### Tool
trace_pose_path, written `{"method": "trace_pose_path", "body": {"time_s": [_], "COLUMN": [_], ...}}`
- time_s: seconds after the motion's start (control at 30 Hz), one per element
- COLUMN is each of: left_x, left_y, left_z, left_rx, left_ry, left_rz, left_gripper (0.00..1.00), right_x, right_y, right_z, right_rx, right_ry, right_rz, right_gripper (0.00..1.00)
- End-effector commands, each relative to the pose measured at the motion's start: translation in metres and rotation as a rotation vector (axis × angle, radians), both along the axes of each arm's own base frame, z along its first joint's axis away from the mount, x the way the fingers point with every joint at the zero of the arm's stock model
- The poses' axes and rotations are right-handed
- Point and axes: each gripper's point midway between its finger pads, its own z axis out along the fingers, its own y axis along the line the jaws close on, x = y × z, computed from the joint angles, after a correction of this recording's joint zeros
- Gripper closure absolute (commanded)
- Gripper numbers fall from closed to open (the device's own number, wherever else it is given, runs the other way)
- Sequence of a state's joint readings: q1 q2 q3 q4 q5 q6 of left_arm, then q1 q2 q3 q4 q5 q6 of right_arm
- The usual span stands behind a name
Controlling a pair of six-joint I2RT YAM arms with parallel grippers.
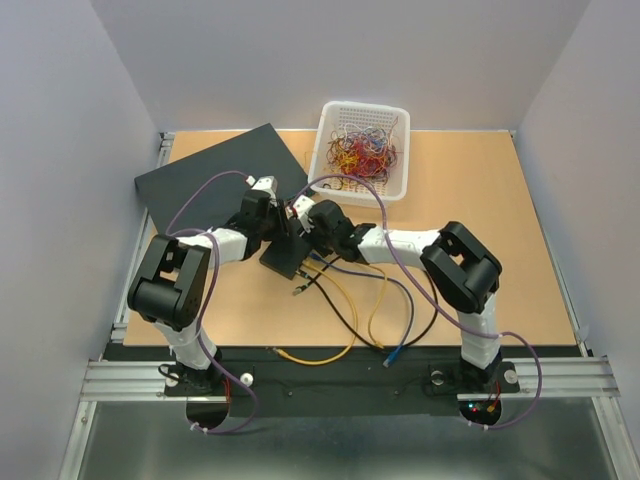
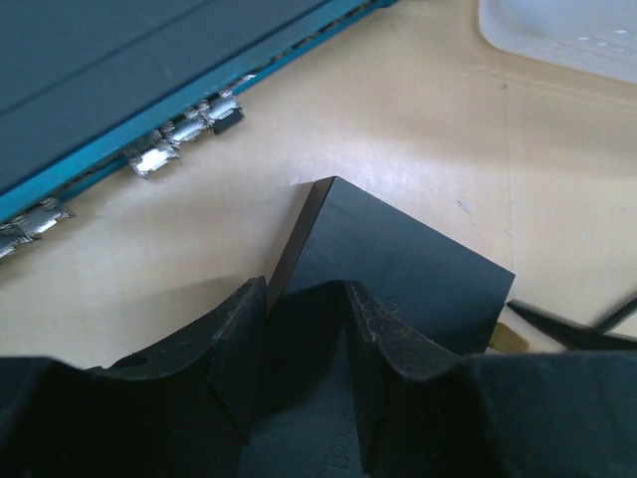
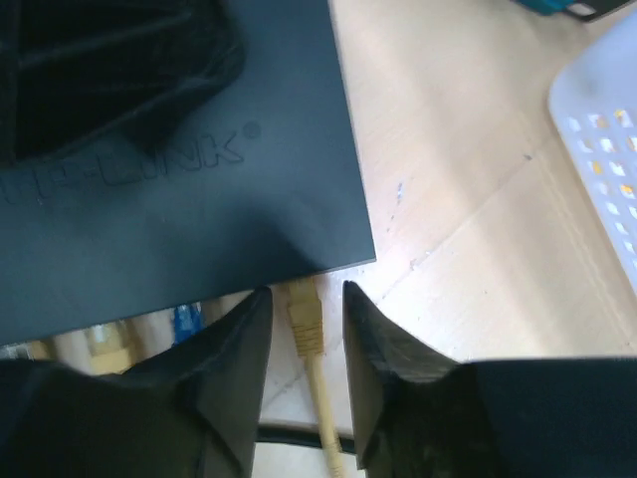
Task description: Insert the plug into the switch port
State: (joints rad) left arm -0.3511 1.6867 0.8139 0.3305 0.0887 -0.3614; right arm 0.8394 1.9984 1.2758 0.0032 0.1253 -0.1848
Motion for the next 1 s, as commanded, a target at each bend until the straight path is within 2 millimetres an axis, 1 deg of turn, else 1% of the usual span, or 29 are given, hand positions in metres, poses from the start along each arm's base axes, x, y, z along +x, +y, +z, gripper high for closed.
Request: {"method": "trace_pose_path", "body": {"time_s": [0.0, 0.03, 0.1, 0.13, 0.2, 0.27, 0.3, 0.33, 0.37, 0.43, 0.47, 0.5, 0.53, 0.6, 0.63, 0.67, 0.7, 0.73, 0.77, 0.8, 0.83, 0.87, 0.9, 0.93, 0.97], "left_x": [-0.018, -0.018, -0.016, -0.015, -0.014, -0.013, -0.013, -0.013, -0.013, -0.012, -0.012, -0.012, -0.013, -0.014, -0.016, -0.017, -0.019, -0.022, -0.025, -0.027, -0.030, -0.035, -0.038, -0.044, -0.047], "left_y": [-0.016, -0.011, -0.005, -0.003, 0.006, 0.015, 0.016, 0.024, 0.028, 0.033, 0.034, 0.035, 0.036, 0.039, 0.041, 0.044, 0.046, 0.051, 0.053, 0.057, 0.059, 0.067, 0.070, 0.074, 0.080], "left_z": [0.009, 0.010, 0.012, 0.016, 0.017, 0.023, 0.026, 0.030, 0.031, 0.039, 0.043, 0.046, 0.053, 0.062, 0.073, 0.080, 0.087, 0.103, 0.110, 0.119, 0.126, 0.140, 0.148, 0.159, 0.163], "left_rx": [-0.028, -0.024, -0.025, -0.026, -0.011, 0.002, -0.005, 0.007, 0.008, -0.002, -0.005, -0.009, -0.017, -0.025, -0.042, -0.048, -0.057, -0.075, -0.081, -0.090, -0.098, -0.111, -0.121, -0.145, -0.146], "left_ry": [0.044, 0.040, 0.035, 0.026, 0.028, 0.014, 0.010, -0.006, -0.009, -0.030, -0.037, -0.044, -0.062, -0.081, -0.107, -0.122, -0.142, -0.186, -0.208, -0.237, -0.264, -0.320, -0.352, -0.407, -0.435], "left_rz": [-0.050, -0.026, 0.002, 0.015, 0.059, 0.101, 0.108, 0.138, 0.161, 0.180, 0.188, 0.192, 0.205, 0.222, 0.234, 0.252, 0.261, 0.282, 0.290, 0.306, 0.314, 0.341, 0.350, 0.357, 0.380], "left_gripper": [0.54, 0.53, 0.53, 0.53, 0.52, 0.50, 0.50, 0.48, 0.48, 0.46, 0.46, 0.46, 0.46, 0.46, 0.45, 0.45, 0.44, 0.44, 0.44, 0.43, 0.42, 0.42, 0.41, 0.40, 0.38], "right_x": [0.026, 0.027, 0.023, 0.022, 0.019, 0.012, 0.009, 0.006, 0.000, -0.007, -0.011, -0.016, -0.022, -0.033, -0.039, -0.048, -0.054, -0.063, -0.069, -0.078, -0.085, -0.092, -0.098, -0.108, -0.114], "right_y": [0.057, 0.052, 0.042, 0.038, 0.031, 0.022, 0.019, 0.016, 0.009, 0.004, 0.000, -0.007, -0.010, -0.019, -0.021, -0.025, -0.029, -0.033, -0.037, -0.043, -0.049, -0.052, -0.055, -0.061, -0.064], "right_z": [0.104, 0.106, 0.108, 0.108, 0.113, 0.117, 0.117, 0.119, 0.121, 0.127, 0.136, 0.135, 0.147, 0.147, 0.150, 0.168, 0.171, 0.166, 0.167, 0.186, 0.179, 0.182, 0.186, 0.190, 0.194], "right_rx": [0.306, 0.299, 0.291, 0.285, 0.288, 0.297, 0.298, 0.308, 0.314, 0.339, 0.357, 0.359, 0.394, 0.410, 0.435, 0.481, 0.497, 0.516, 0.531, 0.580, 0.591, 0.613, 0.637, 0.675, 0.696], "right_ry": [-0.238, -0.248, -0.255, -0.258, -0.265, -0.262, -0.259, -0.258, -0.257, -0.251, -0.259, -0.252, -0.256, -0.238, -0.222, -0.234, -0.229, -0.195, -0.188, -0.204, -0.177, -0.171, -0.165, -0.152, -0.148], "right_rz": [0.015, -0.008, -0.023, -0.031, -0.050, -0.057, -0.060, -0.068, -0.072, -0.071, -0.074, -0.079, -0.082, -0.079, -0.077, -0.068, -0.063, -0.061, -0.057, -0.052, -0.064, -0.052, -0.047, -0.039, -0.036], "right_gripper": [0.52, 0.46, 0.41, 0.39, 0.38, 0.36, 0.36, 0.36, 0.35, 0.33, 0.32, 0.32, 0.30, 0.27, 0.24, 0.21, 0.16, 0.09, 0.07, 0.05, 0.01, 0.00, 0.00, 0.00, 0.00]}}
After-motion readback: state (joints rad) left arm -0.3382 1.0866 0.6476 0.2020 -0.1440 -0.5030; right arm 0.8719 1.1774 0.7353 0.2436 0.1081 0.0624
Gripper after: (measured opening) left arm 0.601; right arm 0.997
